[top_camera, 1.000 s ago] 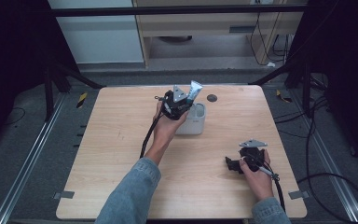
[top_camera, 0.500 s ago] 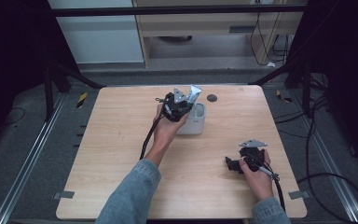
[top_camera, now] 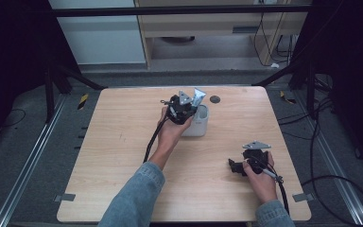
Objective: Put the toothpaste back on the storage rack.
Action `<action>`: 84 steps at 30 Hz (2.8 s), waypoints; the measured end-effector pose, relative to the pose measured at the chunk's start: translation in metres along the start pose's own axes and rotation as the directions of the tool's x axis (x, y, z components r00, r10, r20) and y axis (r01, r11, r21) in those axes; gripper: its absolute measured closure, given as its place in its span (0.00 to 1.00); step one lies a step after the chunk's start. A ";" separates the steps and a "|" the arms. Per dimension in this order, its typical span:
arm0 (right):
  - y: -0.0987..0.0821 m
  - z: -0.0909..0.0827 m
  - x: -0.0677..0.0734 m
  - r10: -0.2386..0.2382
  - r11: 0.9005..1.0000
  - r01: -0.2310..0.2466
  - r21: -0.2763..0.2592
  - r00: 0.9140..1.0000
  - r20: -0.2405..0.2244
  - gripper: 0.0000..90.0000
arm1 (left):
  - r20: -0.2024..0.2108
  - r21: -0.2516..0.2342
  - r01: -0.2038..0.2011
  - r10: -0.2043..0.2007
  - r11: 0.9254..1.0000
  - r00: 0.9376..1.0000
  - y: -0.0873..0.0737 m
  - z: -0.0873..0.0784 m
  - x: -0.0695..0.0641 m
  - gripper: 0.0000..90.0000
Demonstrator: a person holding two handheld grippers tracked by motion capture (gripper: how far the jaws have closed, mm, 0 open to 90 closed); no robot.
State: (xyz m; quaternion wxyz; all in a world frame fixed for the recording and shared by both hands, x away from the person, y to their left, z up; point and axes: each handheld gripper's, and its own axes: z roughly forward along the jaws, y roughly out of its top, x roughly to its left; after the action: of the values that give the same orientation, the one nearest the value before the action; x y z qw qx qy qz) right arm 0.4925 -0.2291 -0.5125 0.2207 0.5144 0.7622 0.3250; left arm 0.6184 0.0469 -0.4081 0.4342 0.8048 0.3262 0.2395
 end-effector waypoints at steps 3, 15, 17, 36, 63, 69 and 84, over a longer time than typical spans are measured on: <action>0.000 0.000 0.000 -0.001 1.000 0.001 0.000 1.000 0.000 0.00 | -0.007 0.009 0.003 -0.003 1.000 1.000 0.000 0.001 0.001 0.86; 0.000 0.000 0.000 -0.002 1.000 0.002 -0.002 1.000 0.001 0.00 | -0.014 0.039 0.019 -0.019 0.999 1.000 -0.003 0.004 0.001 0.86; 0.000 0.000 0.000 -0.004 1.000 0.004 -0.001 1.000 0.001 0.00 | -0.013 0.041 0.019 -0.019 0.999 1.000 -0.003 0.004 0.001 0.86; 0.000 0.000 0.000 -0.003 1.000 0.003 -0.001 1.000 0.001 0.00 | -0.023 0.023 0.022 -0.021 1.000 1.000 -0.004 0.001 0.002 0.82; 0.000 0.000 0.000 -0.001 1.000 0.001 -0.001 1.000 0.001 0.00 | -0.047 0.015 -0.029 0.030 0.999 0.998 -0.003 -0.005 -0.002 0.70; 0.000 0.001 -0.001 -0.014 1.000 0.014 -0.004 1.000 0.008 0.00 | -0.069 0.000 -0.042 0.042 0.999 0.997 -0.001 -0.008 -0.003 0.63; 0.000 0.000 0.000 0.001 1.000 -0.001 0.001 1.000 -0.001 0.00 | -0.100 0.009 -0.122 0.122 0.993 0.987 0.005 -0.022 -0.008 0.37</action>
State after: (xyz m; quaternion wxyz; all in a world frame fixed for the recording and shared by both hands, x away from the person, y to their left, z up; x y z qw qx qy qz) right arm 0.4925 -0.2290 -0.5124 0.2201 0.5149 0.7621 0.3251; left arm 0.5998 0.0504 -0.3940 0.4005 0.8108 0.2983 0.3054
